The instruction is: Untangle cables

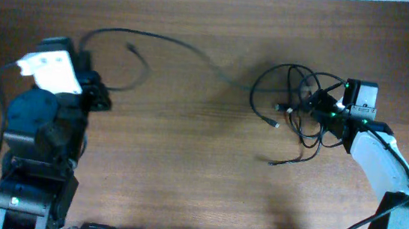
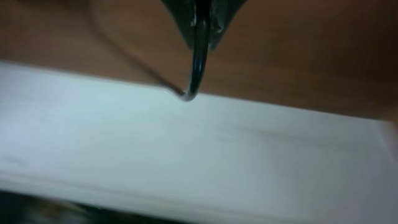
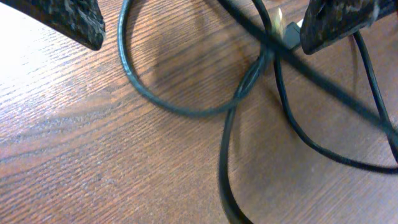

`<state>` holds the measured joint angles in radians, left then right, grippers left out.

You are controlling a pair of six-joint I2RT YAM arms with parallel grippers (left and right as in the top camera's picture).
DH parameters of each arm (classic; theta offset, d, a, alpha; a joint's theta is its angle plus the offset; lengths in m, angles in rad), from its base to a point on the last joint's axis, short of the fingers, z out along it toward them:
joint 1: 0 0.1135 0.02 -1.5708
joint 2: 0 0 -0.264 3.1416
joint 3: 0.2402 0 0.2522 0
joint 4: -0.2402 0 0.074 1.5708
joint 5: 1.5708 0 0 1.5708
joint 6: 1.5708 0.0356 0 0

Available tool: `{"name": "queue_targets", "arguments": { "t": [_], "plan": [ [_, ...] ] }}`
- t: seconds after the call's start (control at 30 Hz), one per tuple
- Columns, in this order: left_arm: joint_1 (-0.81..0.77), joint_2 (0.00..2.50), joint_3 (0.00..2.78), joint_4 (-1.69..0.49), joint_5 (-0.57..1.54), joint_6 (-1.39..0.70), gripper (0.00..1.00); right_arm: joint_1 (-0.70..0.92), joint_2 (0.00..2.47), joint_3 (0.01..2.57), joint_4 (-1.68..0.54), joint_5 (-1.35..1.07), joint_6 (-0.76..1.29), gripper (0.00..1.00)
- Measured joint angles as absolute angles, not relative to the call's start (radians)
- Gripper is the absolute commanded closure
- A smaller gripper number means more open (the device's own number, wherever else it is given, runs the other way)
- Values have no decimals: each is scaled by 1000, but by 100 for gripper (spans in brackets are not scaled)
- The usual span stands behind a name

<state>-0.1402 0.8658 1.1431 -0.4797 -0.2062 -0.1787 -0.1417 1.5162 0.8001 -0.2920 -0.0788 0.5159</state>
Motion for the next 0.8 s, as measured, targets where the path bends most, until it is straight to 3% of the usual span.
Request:
{"name": "queue_targets", "arguments": {
  "t": [0.2,0.6,0.8],
  "plan": [
    [41,926,1151,-344,-452,-126,100,-142,1516,800,-306,-76,516,1],
    [137,1195,1151,-216,-472,-119,100,-142,1518,800,-311,-76,516,1],
    [371,1240,1152,79,-476,-115,100,-142,1520,800,-311,-76,516,1]
  ]
}}
